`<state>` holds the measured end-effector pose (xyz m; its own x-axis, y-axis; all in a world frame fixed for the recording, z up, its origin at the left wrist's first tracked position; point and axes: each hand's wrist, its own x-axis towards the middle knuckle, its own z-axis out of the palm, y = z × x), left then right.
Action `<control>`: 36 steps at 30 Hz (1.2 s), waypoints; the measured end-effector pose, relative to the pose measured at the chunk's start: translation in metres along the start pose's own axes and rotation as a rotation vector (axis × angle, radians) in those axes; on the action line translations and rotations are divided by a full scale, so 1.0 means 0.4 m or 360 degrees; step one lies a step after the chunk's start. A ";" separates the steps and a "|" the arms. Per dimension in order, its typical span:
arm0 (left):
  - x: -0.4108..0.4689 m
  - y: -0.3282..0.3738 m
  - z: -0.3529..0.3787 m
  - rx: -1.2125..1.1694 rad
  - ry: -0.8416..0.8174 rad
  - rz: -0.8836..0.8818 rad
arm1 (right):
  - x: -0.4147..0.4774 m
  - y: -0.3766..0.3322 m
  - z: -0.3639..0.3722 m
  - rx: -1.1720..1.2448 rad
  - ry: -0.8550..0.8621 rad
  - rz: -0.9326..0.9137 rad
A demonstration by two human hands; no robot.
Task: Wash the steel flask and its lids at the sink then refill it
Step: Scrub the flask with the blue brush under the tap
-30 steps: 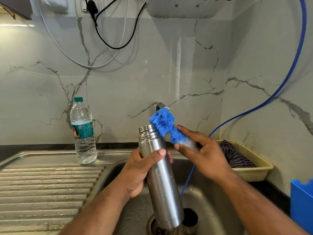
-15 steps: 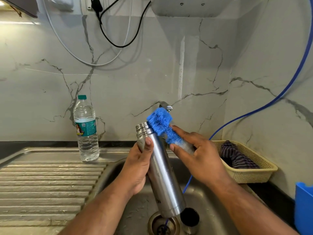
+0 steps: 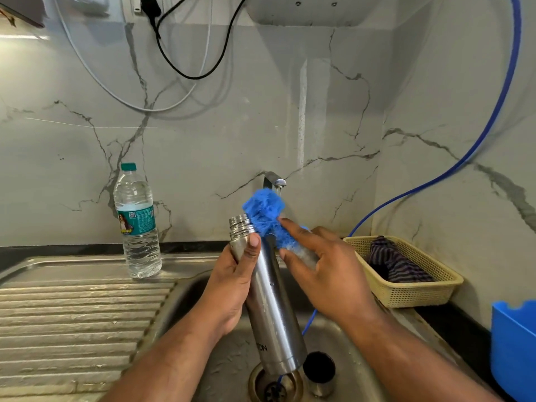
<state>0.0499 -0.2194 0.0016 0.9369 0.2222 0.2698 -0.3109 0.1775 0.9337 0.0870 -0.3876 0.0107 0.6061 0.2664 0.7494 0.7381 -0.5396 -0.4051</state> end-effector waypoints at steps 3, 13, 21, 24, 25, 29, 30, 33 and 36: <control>-0.005 0.012 0.000 -0.0043 -0.0003 -0.0033 | 0.002 -0.022 0.006 -0.0142 -0.0044 -0.0068; -0.004 0.000 -0.018 -0.0067 -0.0255 -0.0215 | -0.001 -0.024 -0.002 -0.0144 -0.0079 -0.0059; 0.004 -0.003 -0.033 0.0091 -0.0168 -0.0103 | 0.002 0.011 -0.004 0.0015 0.0017 0.0101; 0.001 -0.005 -0.033 0.0123 -0.0180 0.0013 | 0.006 -0.002 -0.003 -0.0034 -0.0042 0.0034; 0.001 -0.002 -0.031 0.0117 -0.0175 0.0018 | 0.010 0.003 -0.007 -0.0038 -0.0039 0.0060; 0.002 0.005 -0.018 -0.0014 -0.0276 -0.0198 | 0.012 0.028 -0.014 0.0019 0.0009 0.0194; -0.002 0.005 -0.011 -0.0047 -0.0335 -0.0243 | 0.010 0.024 -0.011 0.0041 0.0021 0.0195; -0.008 -0.001 0.000 -0.0076 -0.0310 -0.0222 | 0.003 0.004 -0.006 0.0054 0.0026 0.0137; -0.006 0.014 -0.007 -0.0089 -0.0160 -0.0094 | -0.001 -0.011 -0.010 -0.0014 0.0015 0.0053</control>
<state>0.0455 -0.2163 0.0054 0.9642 0.1131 0.2396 -0.2606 0.2414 0.9348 0.0825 -0.3885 0.0143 0.6275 0.2406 0.7405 0.7148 -0.5551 -0.4254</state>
